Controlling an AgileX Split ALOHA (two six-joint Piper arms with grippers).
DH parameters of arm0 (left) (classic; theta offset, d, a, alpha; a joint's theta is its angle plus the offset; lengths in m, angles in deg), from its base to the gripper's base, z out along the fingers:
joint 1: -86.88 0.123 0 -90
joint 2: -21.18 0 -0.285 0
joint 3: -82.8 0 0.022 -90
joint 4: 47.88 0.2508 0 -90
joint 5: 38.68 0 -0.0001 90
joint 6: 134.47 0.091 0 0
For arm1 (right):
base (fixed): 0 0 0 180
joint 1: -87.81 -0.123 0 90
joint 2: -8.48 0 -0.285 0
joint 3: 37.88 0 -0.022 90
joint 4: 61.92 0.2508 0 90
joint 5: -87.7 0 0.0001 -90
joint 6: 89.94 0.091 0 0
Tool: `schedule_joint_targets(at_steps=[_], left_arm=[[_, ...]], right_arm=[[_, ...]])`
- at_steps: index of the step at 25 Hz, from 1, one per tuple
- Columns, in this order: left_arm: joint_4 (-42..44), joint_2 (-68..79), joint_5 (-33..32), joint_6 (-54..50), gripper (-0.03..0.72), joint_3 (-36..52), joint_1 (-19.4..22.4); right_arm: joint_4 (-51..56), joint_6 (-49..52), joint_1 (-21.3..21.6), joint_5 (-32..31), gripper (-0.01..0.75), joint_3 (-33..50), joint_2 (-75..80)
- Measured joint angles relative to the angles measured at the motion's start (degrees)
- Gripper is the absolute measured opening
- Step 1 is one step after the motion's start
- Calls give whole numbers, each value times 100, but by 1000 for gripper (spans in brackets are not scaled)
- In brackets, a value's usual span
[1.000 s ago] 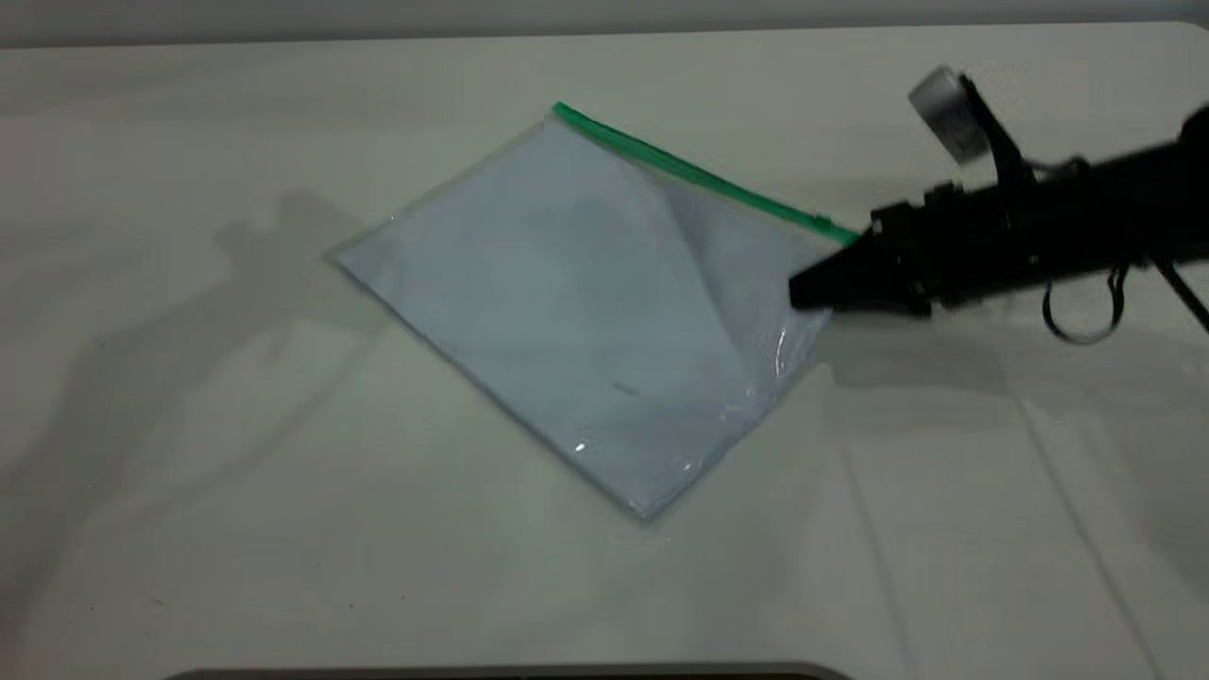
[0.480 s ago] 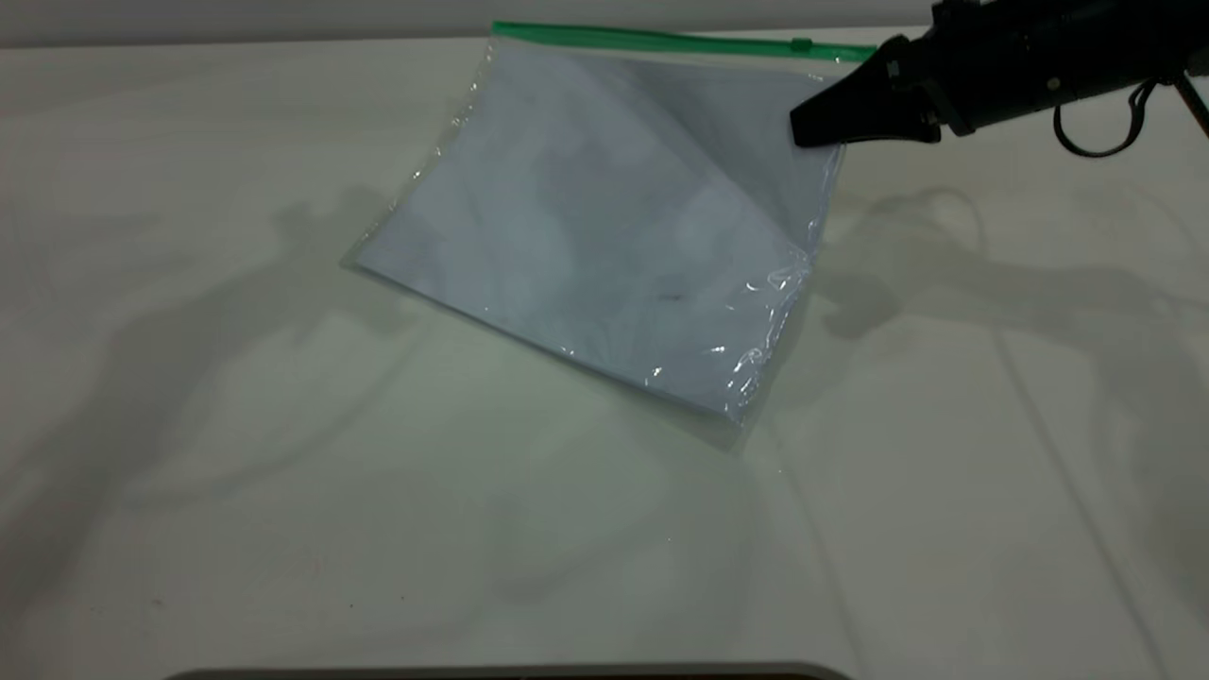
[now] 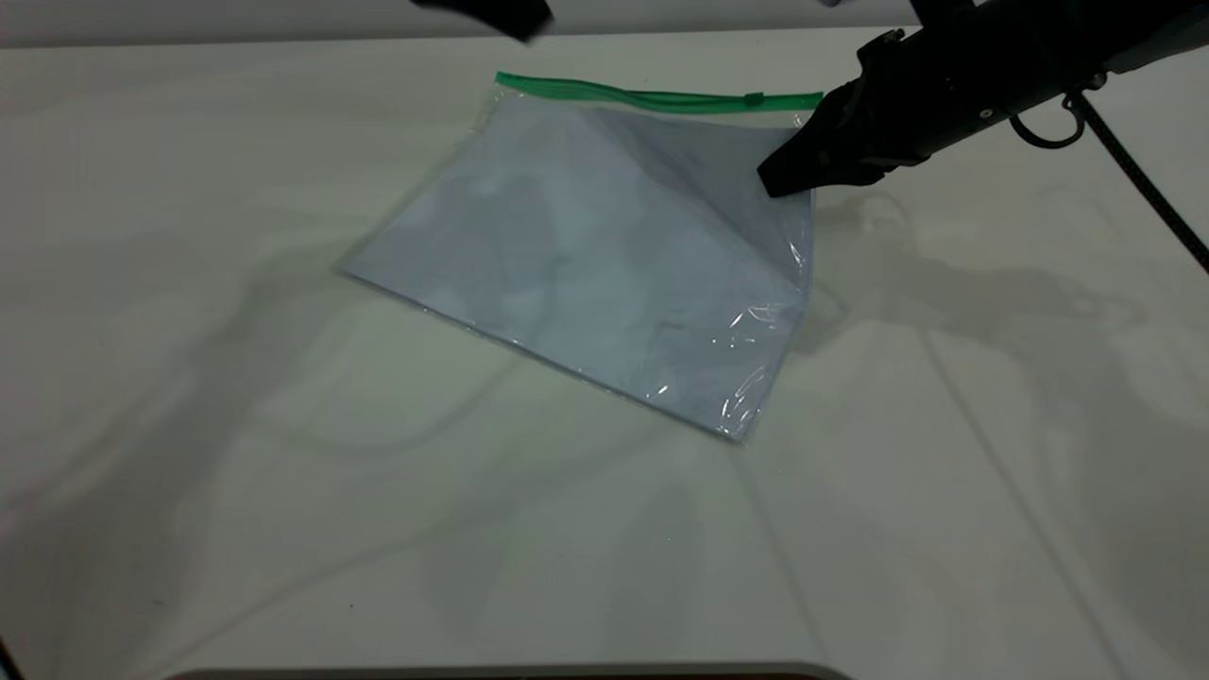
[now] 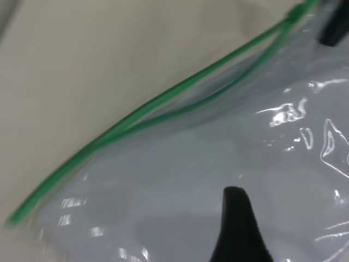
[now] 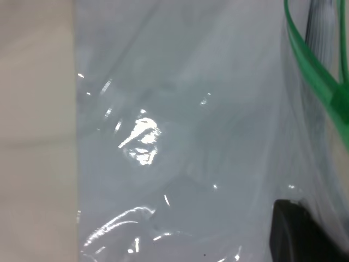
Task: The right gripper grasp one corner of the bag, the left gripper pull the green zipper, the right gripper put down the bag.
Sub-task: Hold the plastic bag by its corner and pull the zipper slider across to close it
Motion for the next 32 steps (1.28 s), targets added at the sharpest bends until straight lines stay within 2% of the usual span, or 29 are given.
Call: schedule_joint_targets(at_steps=[7,13,16,20,25,32], left_arm=[[-297,934,-208,1196,559,-888,-159],[-465,1251,-890,1494,510,-1436,-319],[-477,1280,-977,1710,490,-1473,-373],[-477,1365,-953,2155,471,-1473,-454],[-549,1599,-573,2751,467,-1477,-663],[-1350,1838,-351,3070,467,-1477,-728]], right_arm=[[19,-42,-4,276,35,0,0],[13,-291,-4,371,35,0,0],[13,-621,-4,378,35,0,0],[-16,-831,-4,392,35,0,0],[-184,-831,-11,386,35,0,-5],[-342,-831,-165,454,35,0,-5]])
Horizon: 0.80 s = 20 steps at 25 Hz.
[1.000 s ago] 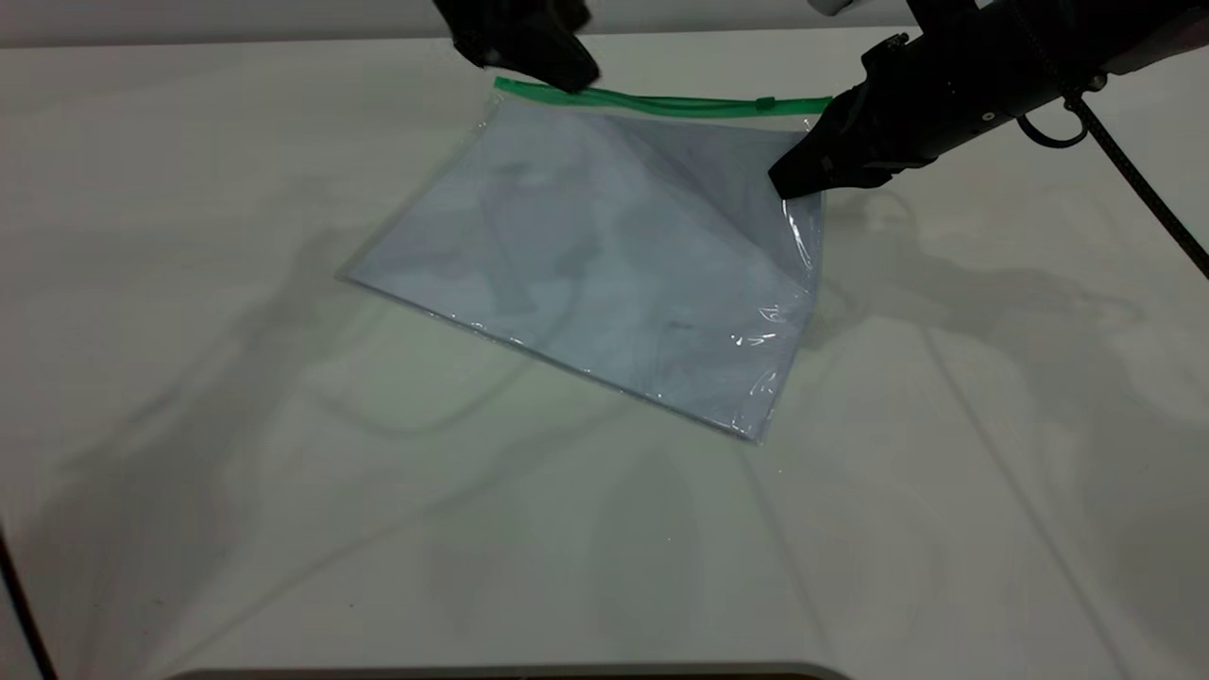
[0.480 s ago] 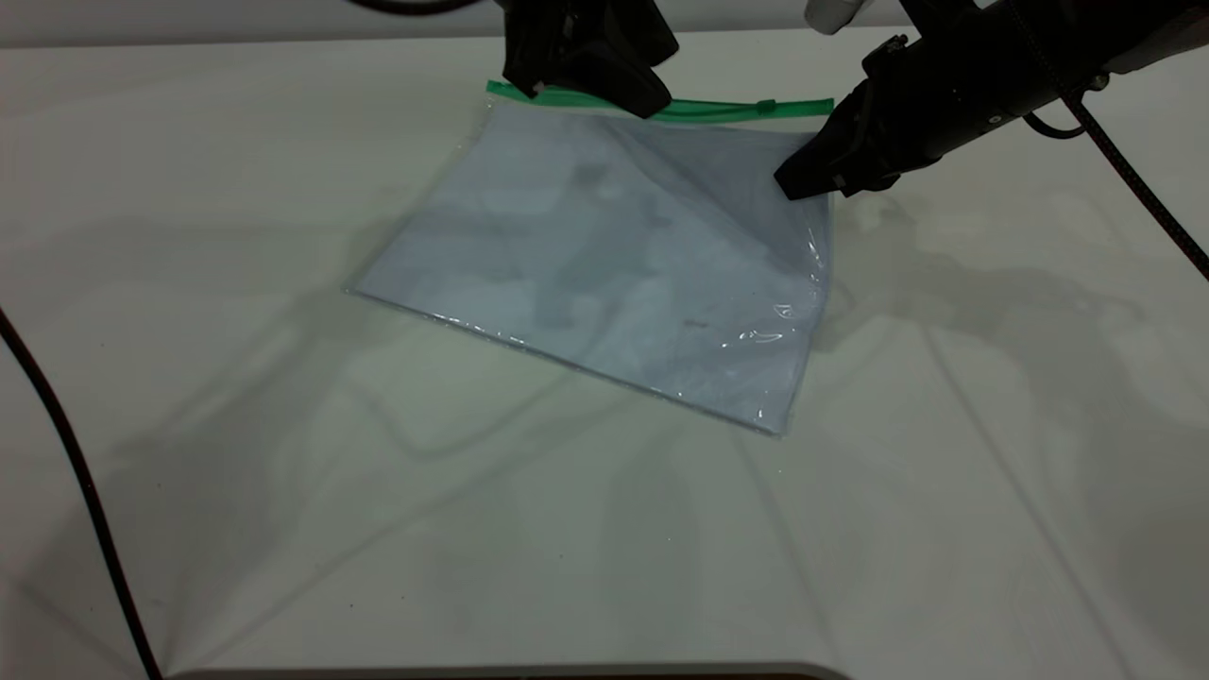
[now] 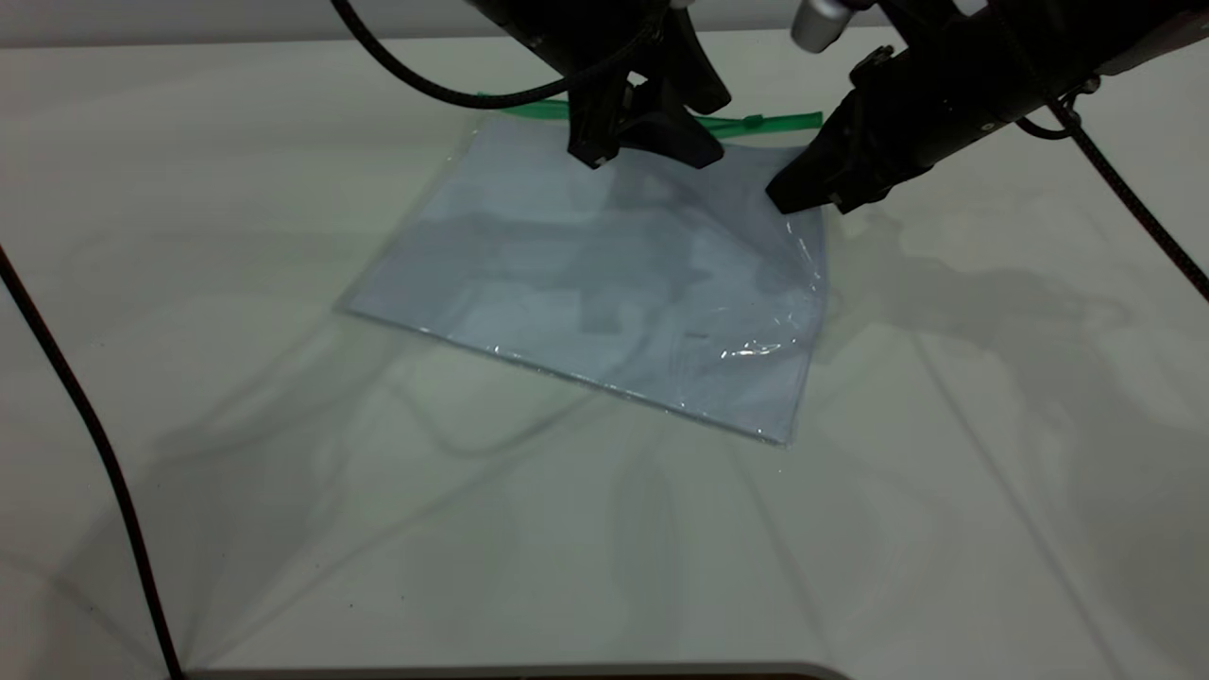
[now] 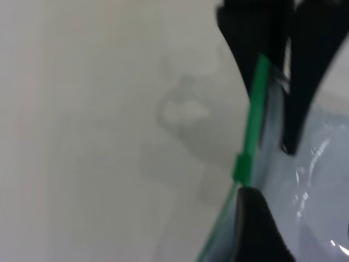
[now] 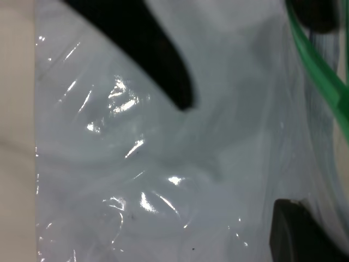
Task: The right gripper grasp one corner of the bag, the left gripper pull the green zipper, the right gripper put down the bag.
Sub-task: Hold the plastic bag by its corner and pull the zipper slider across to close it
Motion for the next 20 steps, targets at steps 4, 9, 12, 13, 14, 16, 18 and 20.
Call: schedule_joint_targets(at_steps=[4,9,12,13,14,16,18,20], left_arm=[[-140,4,0,10,467,0,0],[-178,18,12,10,467,0,0],[-178,18,12,10,467,0,0],[-178,18,12,10,467,0,0],[-178,18,13,10,467,0,0],[-178,18,18,11,467,0,0],[-178,18,24,11,467,0,0],[-178,18,24,11,467,0,0]], right_arm=[[-25,0,-170,167,35,-6,0],[-55,0,-282,267,35,-6,-8],[-55,0,-289,296,35,-6,-8],[-55,0,-289,333,35,-6,-8],[-44,0,-293,370,35,-6,-8],[-6,0,-293,408,35,-6,-8],[31,0,-293,429,35,-6,-8],[51,0,-293,431,35,-6,-8]])
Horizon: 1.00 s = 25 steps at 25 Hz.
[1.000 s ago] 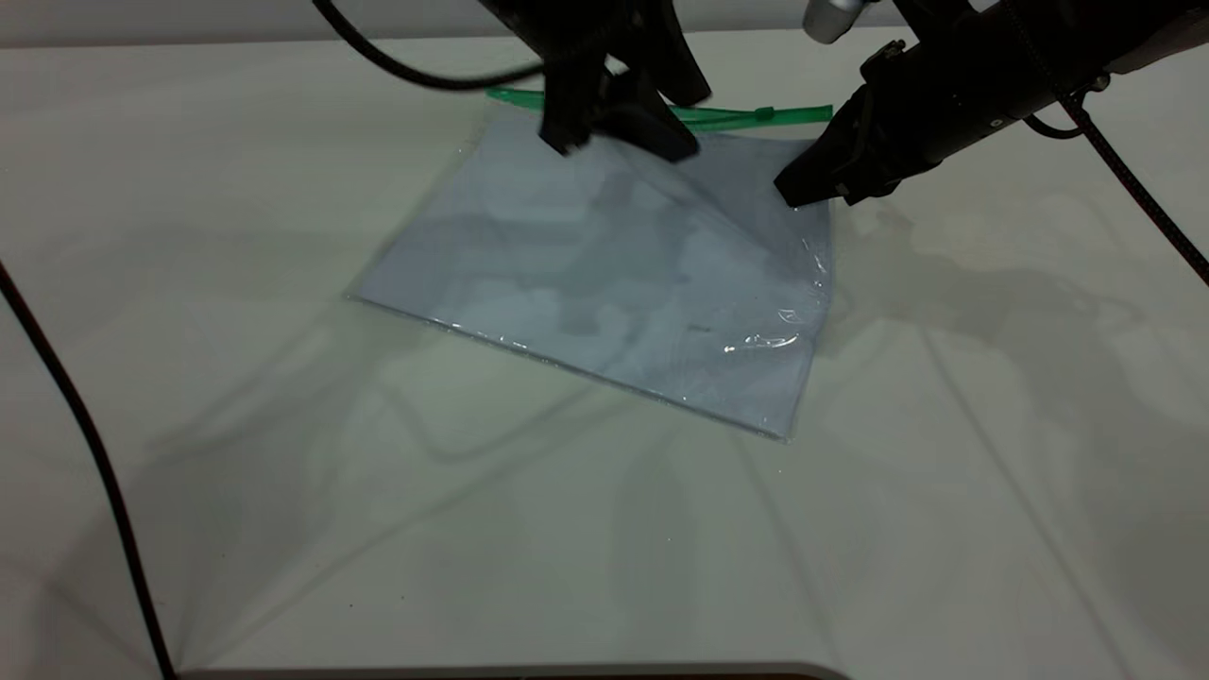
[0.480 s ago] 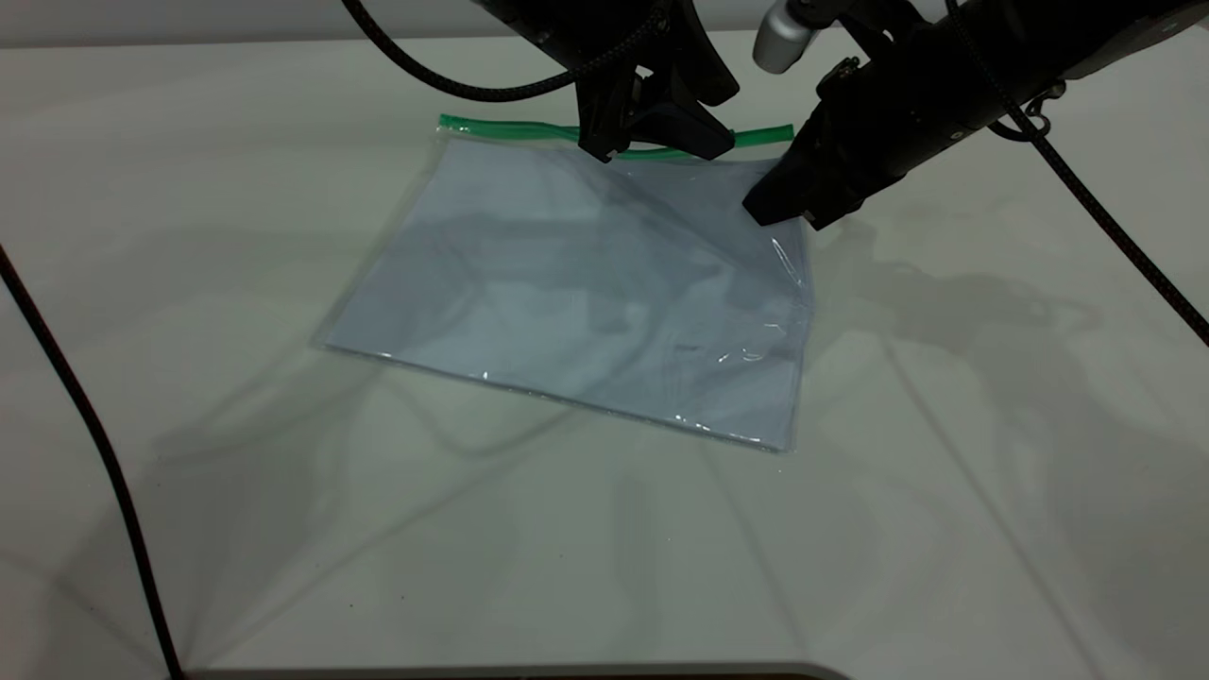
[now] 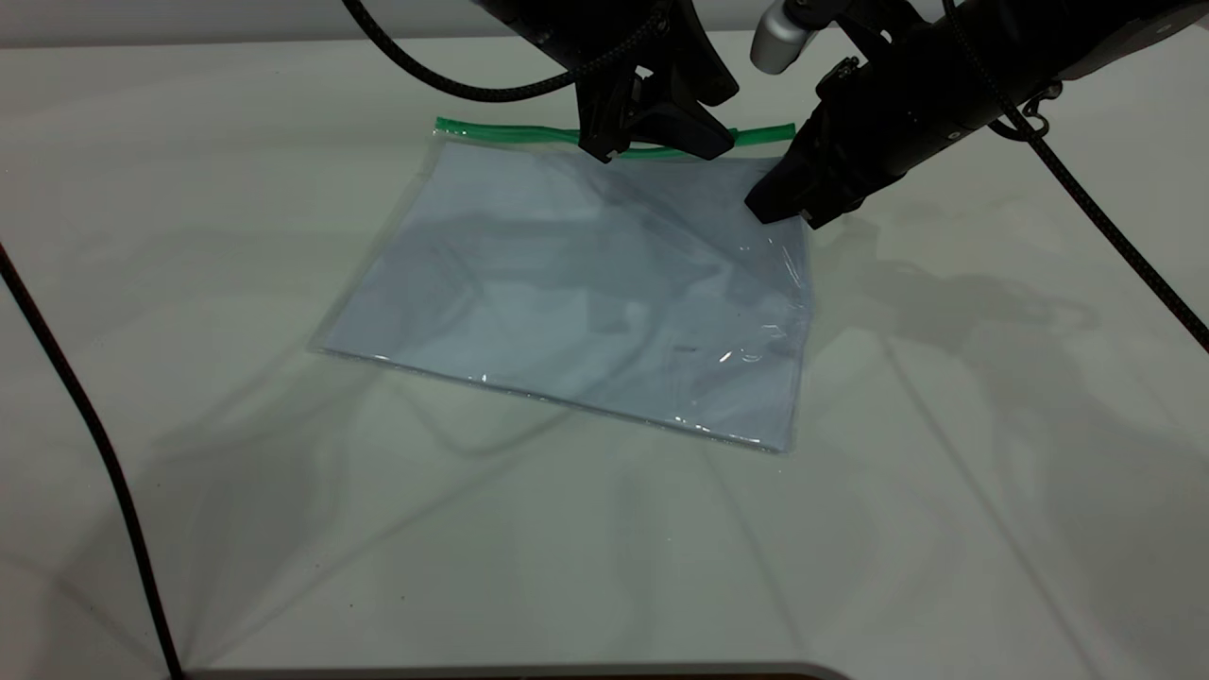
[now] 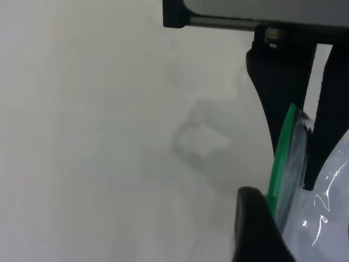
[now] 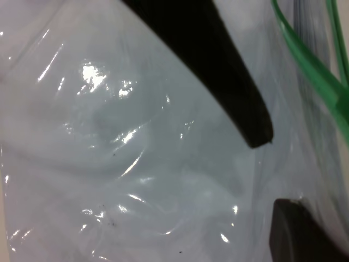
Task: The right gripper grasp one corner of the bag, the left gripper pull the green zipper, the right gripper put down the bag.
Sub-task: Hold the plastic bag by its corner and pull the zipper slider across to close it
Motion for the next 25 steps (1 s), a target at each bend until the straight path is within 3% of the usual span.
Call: schedule_joint_targets(at_steps=[20,25], left_arm=[[-2,0,31,12,467,0,0],[-2,0,127,12,388,0,0]], right_arm=[[57,0,0,-687,35,0,-55],[62,0,0,-686,35,0,-58]])
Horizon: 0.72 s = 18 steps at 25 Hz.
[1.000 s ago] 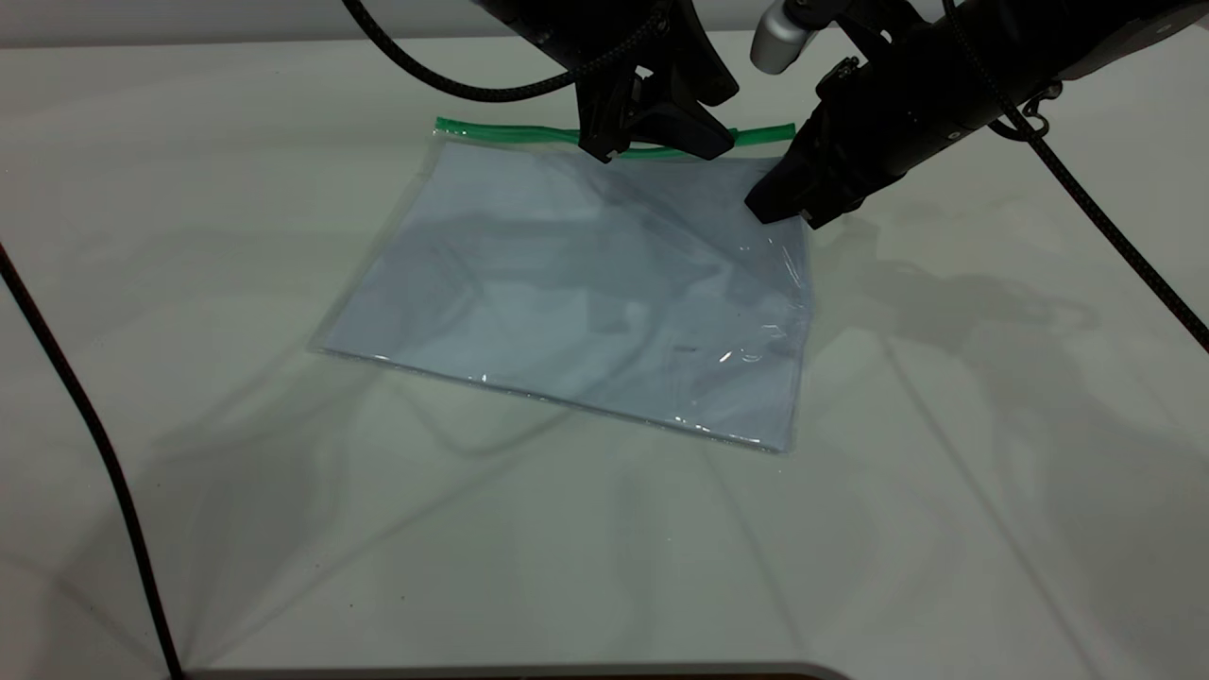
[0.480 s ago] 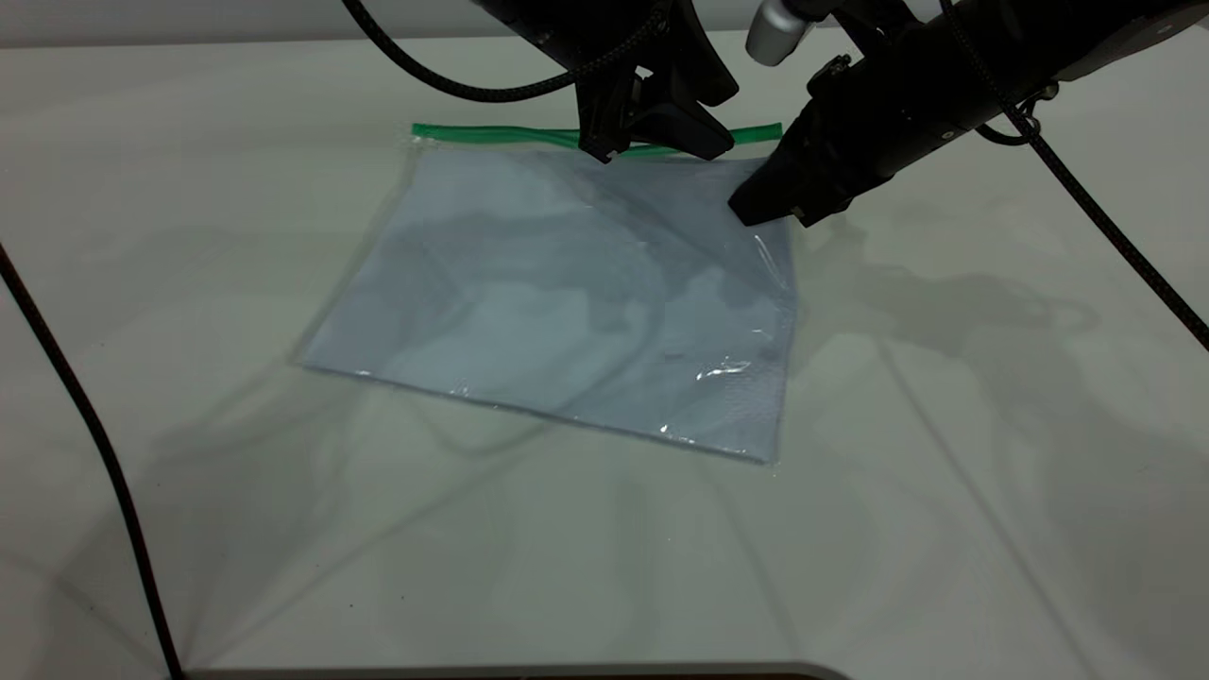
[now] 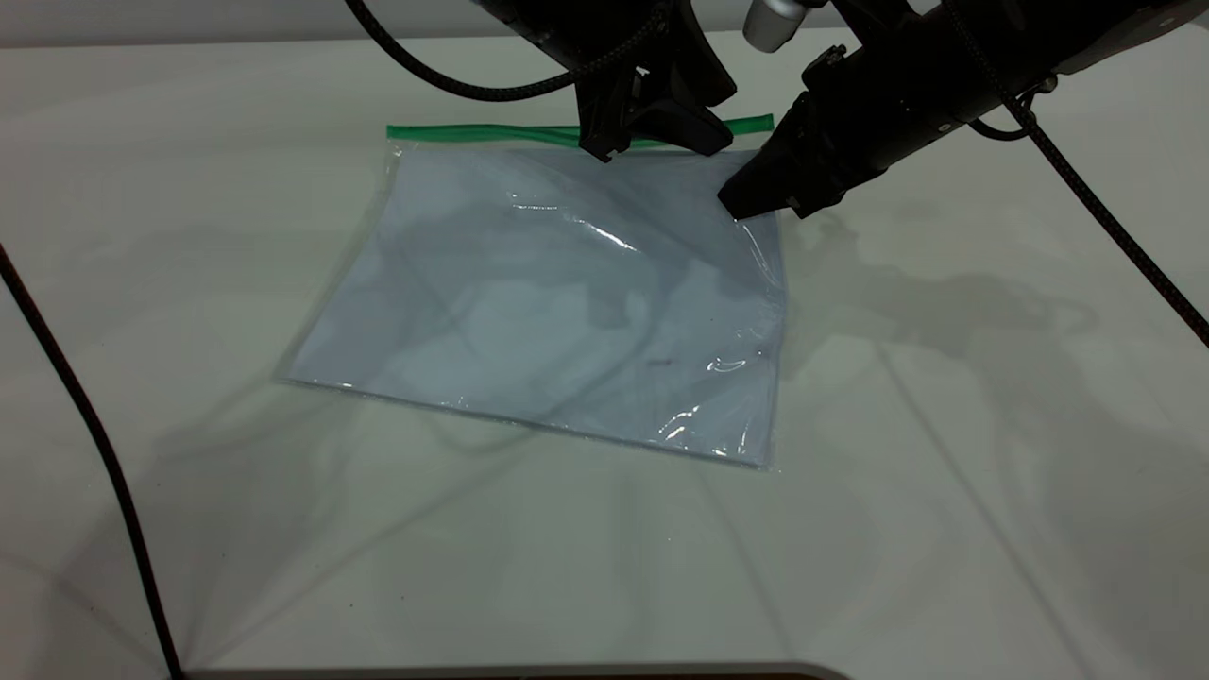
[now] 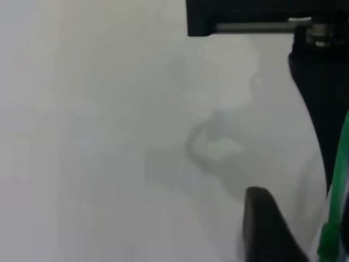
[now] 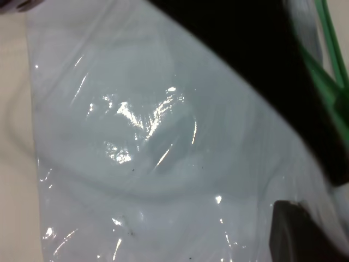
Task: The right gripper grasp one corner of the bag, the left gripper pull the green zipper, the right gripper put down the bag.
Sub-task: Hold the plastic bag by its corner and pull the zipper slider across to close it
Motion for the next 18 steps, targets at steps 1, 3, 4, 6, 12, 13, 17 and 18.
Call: schedule_joint_targets(at_steps=[1,3,4,6,12,13,17,18], left_arm=[[0,0,21,0,358,0,0],[0,0,41,0,264,0,0],[0,0,41,0,226,0,0],[0,0,41,0,148,0,0],[5,0,41,0,53,0,0],[5,0,49,0,53,0,0],[0,0,66,0,53,0,0],[-8,0,66,11,53,0,0]], right_arm=[[6,0,0,0,35,0,0],[21,0,0,6,35,0,0],[37,0,0,6,35,0,0],[56,0,0,18,35,0,0],[137,0,5,18,35,0,0],[180,0,5,18,35,0,0],[259,0,47,-16,35,0,0],[259,0,82,-70,35,0,0]])
